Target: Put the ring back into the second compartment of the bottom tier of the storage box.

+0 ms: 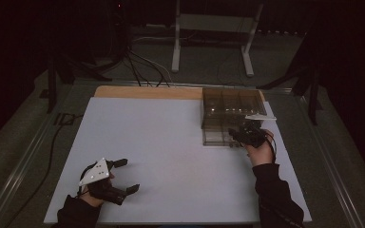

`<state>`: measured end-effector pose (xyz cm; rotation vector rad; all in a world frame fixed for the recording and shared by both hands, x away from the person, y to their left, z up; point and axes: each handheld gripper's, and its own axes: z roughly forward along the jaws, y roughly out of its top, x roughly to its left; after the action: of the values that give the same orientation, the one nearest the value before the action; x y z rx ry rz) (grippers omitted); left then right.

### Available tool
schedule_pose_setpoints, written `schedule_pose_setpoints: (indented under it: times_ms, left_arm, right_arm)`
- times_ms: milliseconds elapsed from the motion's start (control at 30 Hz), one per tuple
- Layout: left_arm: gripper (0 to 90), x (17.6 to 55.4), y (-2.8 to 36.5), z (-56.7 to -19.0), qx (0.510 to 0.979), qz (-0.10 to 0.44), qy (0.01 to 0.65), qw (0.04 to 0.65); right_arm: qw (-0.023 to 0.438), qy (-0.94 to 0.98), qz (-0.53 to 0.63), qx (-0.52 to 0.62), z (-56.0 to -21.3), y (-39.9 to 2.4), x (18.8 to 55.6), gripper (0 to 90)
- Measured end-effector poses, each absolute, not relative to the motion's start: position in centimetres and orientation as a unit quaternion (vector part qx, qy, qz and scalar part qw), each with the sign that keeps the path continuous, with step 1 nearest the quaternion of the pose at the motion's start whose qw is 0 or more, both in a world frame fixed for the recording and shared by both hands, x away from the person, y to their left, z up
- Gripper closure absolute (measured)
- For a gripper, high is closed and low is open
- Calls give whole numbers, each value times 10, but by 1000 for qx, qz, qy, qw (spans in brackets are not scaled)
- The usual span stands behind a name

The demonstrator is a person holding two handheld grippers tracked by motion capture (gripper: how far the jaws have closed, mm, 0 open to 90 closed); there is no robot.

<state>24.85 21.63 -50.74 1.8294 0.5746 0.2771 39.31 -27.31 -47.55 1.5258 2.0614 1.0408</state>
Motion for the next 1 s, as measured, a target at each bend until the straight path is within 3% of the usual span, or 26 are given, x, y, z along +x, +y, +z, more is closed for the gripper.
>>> schedule_pose_setpoints:
  times_ms: [367,700,1000]
  left_arm:
    - [6,250,215,-508,778,116,248,565]
    - [6,250,217,-508,775,116,253,568]
    - [6,247,218,-508,775,118,247,569]
  right_arm:
    - [169,739,395,519,-462,-268,382,78]
    - [161,752,410,490,-453,-265,377,0]
    - [168,755,424,471,-450,-255,367,0]
